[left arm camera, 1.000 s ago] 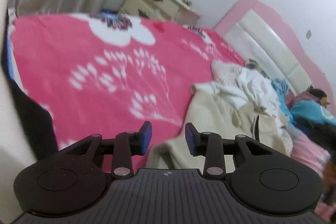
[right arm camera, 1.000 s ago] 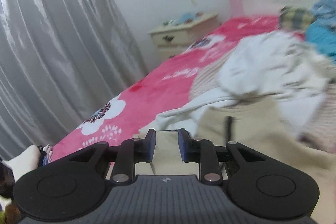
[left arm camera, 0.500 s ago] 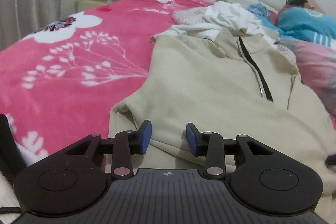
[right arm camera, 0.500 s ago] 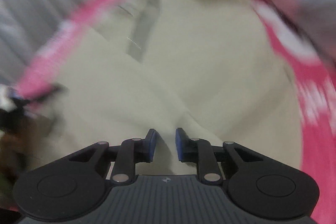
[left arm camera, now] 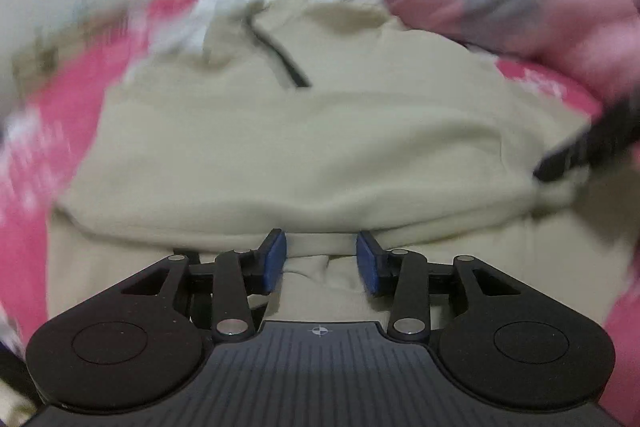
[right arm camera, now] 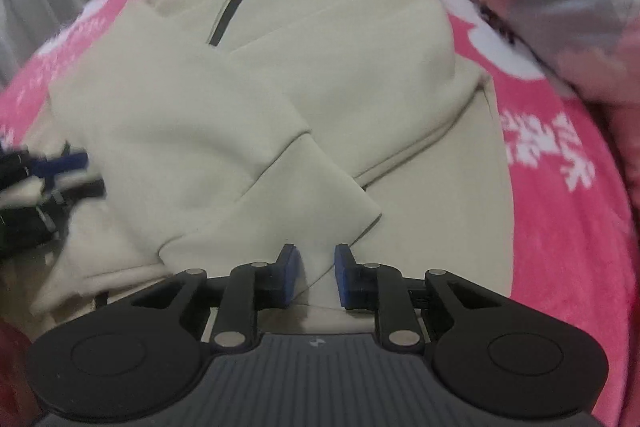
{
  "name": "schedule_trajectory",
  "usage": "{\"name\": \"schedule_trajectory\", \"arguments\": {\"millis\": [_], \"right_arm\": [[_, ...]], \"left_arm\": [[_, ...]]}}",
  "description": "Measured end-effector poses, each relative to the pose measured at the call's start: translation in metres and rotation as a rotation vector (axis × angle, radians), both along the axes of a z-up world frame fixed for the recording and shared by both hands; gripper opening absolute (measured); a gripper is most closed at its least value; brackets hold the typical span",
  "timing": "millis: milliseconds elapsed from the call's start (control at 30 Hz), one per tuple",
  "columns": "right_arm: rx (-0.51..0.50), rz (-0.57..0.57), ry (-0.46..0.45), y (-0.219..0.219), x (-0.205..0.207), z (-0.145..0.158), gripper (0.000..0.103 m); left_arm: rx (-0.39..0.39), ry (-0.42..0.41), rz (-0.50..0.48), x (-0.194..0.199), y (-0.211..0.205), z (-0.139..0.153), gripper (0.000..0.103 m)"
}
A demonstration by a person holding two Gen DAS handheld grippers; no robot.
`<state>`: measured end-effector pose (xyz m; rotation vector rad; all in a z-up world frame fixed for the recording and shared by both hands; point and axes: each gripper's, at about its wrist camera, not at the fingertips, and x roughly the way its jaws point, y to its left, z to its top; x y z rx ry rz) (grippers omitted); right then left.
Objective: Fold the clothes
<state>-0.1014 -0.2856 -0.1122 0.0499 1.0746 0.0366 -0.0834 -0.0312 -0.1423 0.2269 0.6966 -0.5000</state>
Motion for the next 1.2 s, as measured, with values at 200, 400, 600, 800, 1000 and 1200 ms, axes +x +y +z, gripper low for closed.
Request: {"name": "schedule_trajectory", "arguments": {"millis": [200,400,600,800,1000,1200], "right_arm": [[-0.047,-0.025,-0.08,-0.016,-0.011,0.041,0.021],[-0.032,-0.233,-0.142,-0.089,0.054,0.036,0.021],[0.184,-0.4,-0.164,-0.151,0.096,0.01,0.024],[0.38,-0.508,-0.086,-0.178,0.114,-0.028,0.033],[0.584,-0.567,-0.192,-0.182,0.088,-0.018,0.015],[0.835,-0.855,-0.28,-0.207,0.05,-0.061,0.015]], "left_arm": [[-0.04,-0.007,0.005,-0.003,0.016,0.019,0.039],[-0.086,0.002,0.03,0.006,0.013,0.02,0.04],[-0.109,0.034,0.043,0.013,0.008,0.013,0.04],[-0.132,0.066,0.055,0.021,0.004,0.006,0.04],[-0.145,0.079,0.059,0.024,0.003,0.002,0.04],[-0.173,0.09,0.071,0.025,0.008,0.0,0.04]]}}
